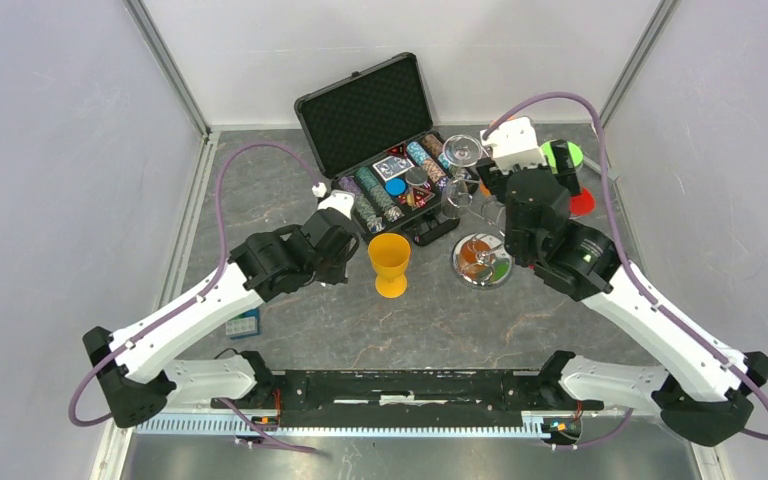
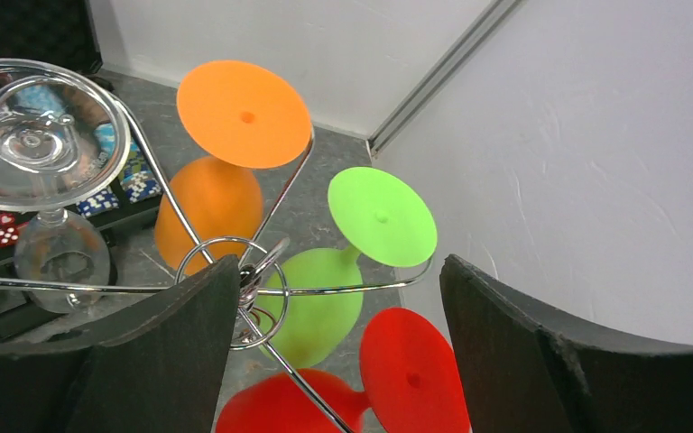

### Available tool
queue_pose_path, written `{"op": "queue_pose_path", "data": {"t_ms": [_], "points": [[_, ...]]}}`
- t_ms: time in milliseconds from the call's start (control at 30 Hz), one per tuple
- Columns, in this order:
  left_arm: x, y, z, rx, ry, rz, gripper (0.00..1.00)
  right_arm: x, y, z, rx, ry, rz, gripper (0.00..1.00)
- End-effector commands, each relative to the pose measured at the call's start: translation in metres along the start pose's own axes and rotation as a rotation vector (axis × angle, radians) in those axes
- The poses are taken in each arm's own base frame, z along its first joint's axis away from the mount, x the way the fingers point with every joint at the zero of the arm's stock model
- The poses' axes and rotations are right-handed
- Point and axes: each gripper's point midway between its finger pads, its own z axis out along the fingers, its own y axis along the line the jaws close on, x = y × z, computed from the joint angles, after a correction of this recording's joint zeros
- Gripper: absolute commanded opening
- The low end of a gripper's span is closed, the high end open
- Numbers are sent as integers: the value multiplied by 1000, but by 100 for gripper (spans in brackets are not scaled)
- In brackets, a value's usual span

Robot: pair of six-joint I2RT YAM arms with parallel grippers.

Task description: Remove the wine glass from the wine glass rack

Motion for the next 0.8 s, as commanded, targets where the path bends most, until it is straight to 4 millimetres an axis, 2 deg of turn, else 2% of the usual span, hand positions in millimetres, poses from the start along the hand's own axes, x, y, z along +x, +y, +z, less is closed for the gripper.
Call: {"op": "queue_pose_path", "data": {"t_ms": [0,200,600,767], "points": [[-1,-19,15,92,11,9,2,-8,-45,-10,46,-32,116,86],[14,-20,33,91,64,20,2,-10,-48,-14,-21,-55,200,86],[17,-14,41,97,82,21,3,-32,-44,-13,-102,-83,269,88],[16,-15,42,106,96,40,15,-48,-49,3,-115,-71,285,90]]}}
